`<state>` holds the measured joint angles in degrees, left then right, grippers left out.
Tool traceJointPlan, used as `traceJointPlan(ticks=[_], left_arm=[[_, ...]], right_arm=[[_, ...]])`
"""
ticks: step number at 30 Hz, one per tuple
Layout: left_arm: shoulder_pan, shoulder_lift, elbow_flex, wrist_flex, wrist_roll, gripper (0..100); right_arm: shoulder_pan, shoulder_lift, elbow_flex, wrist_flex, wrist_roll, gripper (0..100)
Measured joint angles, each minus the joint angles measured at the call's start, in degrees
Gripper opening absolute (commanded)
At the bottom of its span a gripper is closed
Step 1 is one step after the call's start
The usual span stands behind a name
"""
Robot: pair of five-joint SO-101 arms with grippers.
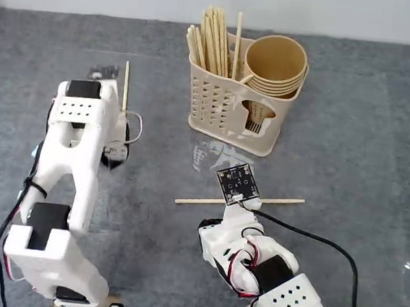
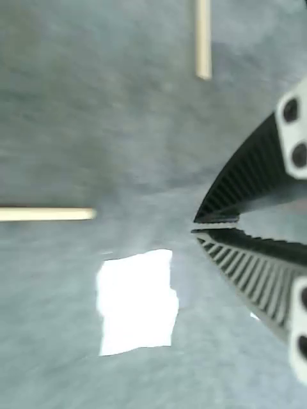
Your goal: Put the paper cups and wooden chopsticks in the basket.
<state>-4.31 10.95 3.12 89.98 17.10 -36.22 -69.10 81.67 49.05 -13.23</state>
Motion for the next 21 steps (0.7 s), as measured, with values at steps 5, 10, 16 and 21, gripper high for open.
traceJointPlan(ticks=[5, 10, 16, 21], left_arm=[[-0.2, -0.3, 0.5, -8.9, 0.8, 23], [-2.2, 5.8, 0.5, -15.6, 1.0, 22], [-5.5, 19.1, -2.5, -21.7, 1.0, 14], [-5.5, 27.2, -15.6, -13.4, 1.0, 11]], right_arm=[[0.0, 0.0, 0.0, 0.0, 0.0, 0.9], [0.0, 0.0, 0.0, 0.0, 0.0, 0.9], [0.0, 0.0, 0.0, 0.0, 0.0, 0.9], [0.0, 0.0, 0.0, 0.0, 0.0, 0.9]])
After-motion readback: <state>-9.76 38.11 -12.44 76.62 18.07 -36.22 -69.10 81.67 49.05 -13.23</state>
